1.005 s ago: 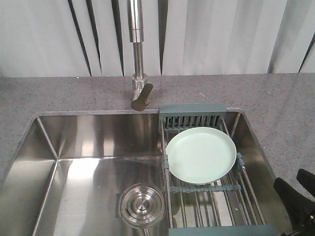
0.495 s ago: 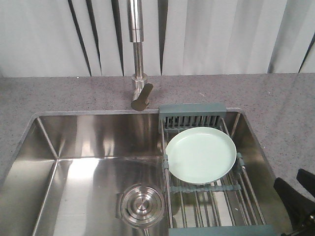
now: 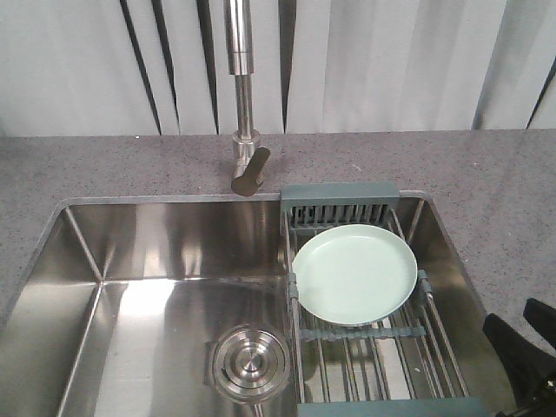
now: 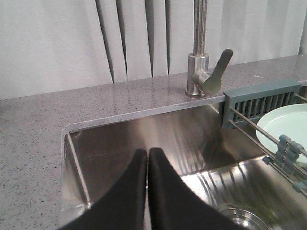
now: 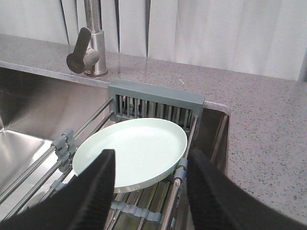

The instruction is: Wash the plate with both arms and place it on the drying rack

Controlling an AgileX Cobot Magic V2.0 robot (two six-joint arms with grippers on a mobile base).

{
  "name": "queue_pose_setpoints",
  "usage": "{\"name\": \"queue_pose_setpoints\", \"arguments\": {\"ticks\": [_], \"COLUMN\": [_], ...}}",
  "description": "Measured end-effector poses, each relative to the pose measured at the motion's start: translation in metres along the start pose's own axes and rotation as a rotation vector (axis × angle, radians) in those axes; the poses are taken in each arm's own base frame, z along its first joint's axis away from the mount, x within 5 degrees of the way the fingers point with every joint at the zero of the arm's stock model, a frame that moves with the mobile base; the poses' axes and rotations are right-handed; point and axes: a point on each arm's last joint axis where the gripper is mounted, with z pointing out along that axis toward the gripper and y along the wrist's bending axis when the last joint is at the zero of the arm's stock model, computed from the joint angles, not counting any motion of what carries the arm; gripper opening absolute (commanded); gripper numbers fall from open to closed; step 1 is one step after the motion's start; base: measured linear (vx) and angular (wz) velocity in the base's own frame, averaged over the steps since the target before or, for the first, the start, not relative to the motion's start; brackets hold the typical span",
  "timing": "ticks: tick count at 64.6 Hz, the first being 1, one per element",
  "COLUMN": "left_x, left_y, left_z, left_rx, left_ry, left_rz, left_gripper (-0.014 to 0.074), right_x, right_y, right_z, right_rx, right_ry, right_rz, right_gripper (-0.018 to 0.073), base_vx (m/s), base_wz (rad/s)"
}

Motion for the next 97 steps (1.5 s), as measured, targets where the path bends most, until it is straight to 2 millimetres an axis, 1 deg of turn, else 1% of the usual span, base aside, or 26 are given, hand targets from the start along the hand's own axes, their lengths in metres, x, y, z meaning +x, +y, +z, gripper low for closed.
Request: {"name": "queue_pose_setpoints", "arguments": {"ticks": [38,42,44,48,57,97], "left_x": [0.0000,0.0000,0.0000,0.0000,0.0000,0.0000], "left_y": [0.0000,0.0000,0.0000,0.0000,0.0000,0.0000], "left_z": [0.0000,0.0000,0.0000,0.0000,0.0000,0.0000], "left_rx": [0.000,0.000,0.000,0.000,0.000,0.000], "left_ry": [0.000,0.000,0.000,0.000,0.000,0.000], "left_rz": [0.000,0.000,0.000,0.000,0.000,0.000], "left_gripper": [-0.0006,-0.0006,-0.0006,-0.0006,-0.0006,-0.0006], "right_x": [0.0000,0.0000,0.0000,0.0000,0.0000,0.0000], "right_y": [0.0000,0.0000,0.0000,0.0000,0.0000,0.0000], "right_z": [0.0000,0.0000,0.0000,0.0000,0.0000,0.0000], "right_rx": [0.000,0.000,0.000,0.000,0.000,0.000], "right_ry": [0.000,0.000,0.000,0.000,0.000,0.000], "right_rz": [0.000,0.000,0.000,0.000,0.000,0.002], "right_gripper": [0.0347,0.0333,0.0312,0.0234,-0.0018,-0.0009], "base_vx": [0.00,0.00,0.00,0.00,0.00,0.00], "base_wz": [0.00,0.00,0.00,0.00,0.00,0.00]}}
